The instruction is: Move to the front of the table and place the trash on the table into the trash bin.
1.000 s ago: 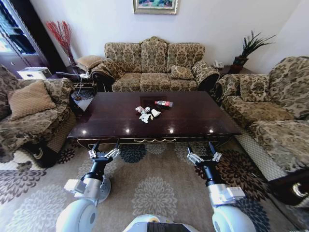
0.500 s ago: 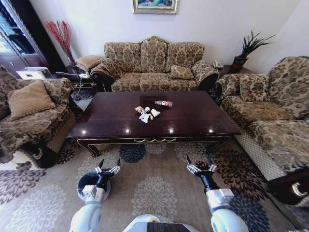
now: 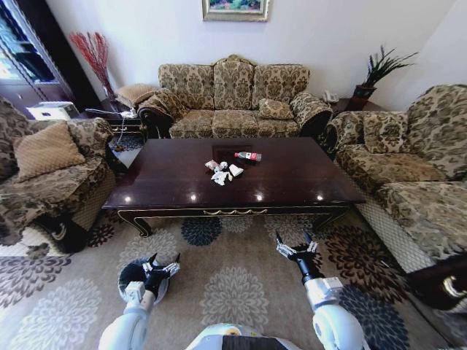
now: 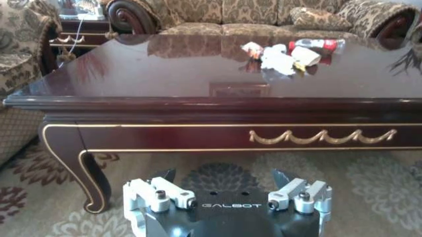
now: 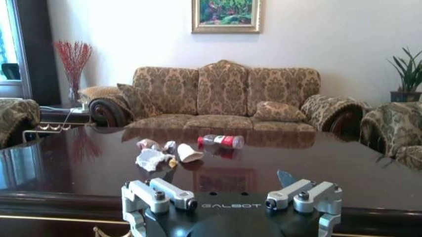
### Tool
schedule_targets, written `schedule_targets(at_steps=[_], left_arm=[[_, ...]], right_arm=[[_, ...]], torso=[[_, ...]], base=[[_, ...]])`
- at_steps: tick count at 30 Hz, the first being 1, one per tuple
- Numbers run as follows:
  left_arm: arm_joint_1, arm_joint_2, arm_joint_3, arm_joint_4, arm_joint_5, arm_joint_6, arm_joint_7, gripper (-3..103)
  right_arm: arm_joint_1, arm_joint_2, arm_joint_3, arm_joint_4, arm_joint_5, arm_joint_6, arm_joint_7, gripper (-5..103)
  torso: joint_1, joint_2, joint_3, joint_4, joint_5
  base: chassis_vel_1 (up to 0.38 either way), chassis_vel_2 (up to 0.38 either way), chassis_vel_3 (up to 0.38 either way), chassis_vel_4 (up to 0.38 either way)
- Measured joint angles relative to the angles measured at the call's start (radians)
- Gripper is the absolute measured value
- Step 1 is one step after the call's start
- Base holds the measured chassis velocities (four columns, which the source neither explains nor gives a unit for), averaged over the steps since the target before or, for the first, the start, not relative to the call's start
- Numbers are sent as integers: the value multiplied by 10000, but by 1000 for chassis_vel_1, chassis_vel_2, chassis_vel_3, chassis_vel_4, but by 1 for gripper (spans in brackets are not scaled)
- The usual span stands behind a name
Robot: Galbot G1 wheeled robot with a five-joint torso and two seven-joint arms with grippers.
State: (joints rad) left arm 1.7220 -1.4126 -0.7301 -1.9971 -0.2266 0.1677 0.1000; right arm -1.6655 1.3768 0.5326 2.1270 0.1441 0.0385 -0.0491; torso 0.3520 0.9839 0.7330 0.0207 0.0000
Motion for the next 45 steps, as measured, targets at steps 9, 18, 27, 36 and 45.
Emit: schedule_targets(at_steps=[9, 18, 27, 36, 45], left_arm=[[-391, 303, 73, 687, -323, -287, -379, 101], [-987, 970, 83, 2153, -157, 35, -149, 100], [-2160, 1667, 536, 5037, 153, 712, 372, 100], [-3069, 1522, 911, 6618, 772, 396, 555, 100], [-4812, 1711, 1771, 9575, 1033, -443, 430, 100]], right_arm=[[-353, 109, 6, -42, -43, 229, -273, 100], [-468, 117, -34, -62, 150, 180, -360, 100], [-879, -30, 233, 21, 407, 443, -197, 100], [-1172, -258, 511, 87, 519, 424, -105, 100], [-1309, -127, 555, 175, 326, 477, 169, 100]], torso=[[0, 0, 0, 1, -2], [0, 0, -1, -2, -4], [0, 1, -1, -1, -8], [0, 0, 0, 1, 4], [0, 0, 0, 2, -4]], base=[[178, 194, -202, -188], [307, 315, -308, -306], [165, 138, -149, -138], [-33, -35, 35, 18], [0, 0, 0, 0]])
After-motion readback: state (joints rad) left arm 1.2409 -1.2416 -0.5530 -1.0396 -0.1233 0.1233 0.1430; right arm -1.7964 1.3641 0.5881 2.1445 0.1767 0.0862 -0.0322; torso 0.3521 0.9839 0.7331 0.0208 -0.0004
